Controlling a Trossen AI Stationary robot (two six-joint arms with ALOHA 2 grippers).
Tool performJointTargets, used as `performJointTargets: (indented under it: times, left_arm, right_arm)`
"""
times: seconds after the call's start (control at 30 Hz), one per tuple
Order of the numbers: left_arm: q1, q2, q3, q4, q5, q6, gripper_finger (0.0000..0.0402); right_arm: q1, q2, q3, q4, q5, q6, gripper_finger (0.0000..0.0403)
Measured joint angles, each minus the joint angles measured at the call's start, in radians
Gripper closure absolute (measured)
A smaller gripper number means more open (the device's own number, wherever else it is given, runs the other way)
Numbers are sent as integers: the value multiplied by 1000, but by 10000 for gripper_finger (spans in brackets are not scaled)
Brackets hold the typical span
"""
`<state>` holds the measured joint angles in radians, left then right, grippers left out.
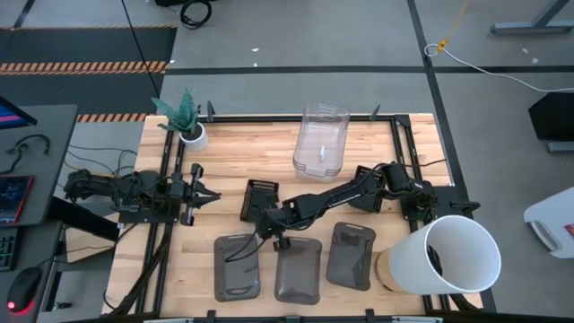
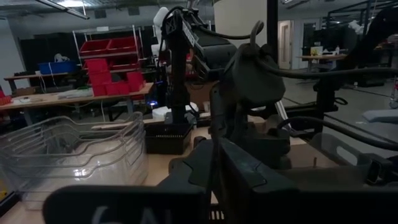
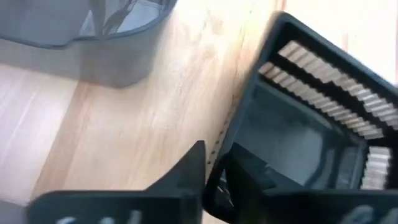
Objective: Stack baskets by color
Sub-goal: Stack the left black bin on top of the right black bin
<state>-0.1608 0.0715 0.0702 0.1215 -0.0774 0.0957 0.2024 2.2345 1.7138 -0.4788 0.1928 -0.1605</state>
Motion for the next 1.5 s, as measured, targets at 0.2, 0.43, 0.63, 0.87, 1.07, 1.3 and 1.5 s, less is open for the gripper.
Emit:
performJointTargets:
  times: [0.2, 0.43, 0.63, 0.87, 1.07, 1.3, 1.5]
  left_arm:
    - [0, 0, 0, 0, 0, 0, 373]
    - [0, 0, 0, 0, 0, 0, 373]
    - [0, 0, 0, 0, 0, 0, 366]
    - [0, 0, 0, 0, 0, 0, 371]
    - [0, 0, 0, 0, 0, 0, 370]
    - [0, 0, 0, 0, 0, 0, 367]
    - [0, 0, 0, 0, 0, 0, 376]
  right_arm:
    - [4, -20, -1, -23, 2, -27, 391]
    - [14, -130, -2, -76, 52, -31, 391]
    - [52, -264, -2, -179, 194, -1, 391]
    - [128, -413, -2, -318, 329, 78, 391]
    - [204, -505, -1, -534, 418, 284, 391]
    - [314, -555, -1, -798, 547, 576, 391]
    - [396, -554, -16, -982, 574, 827, 391]
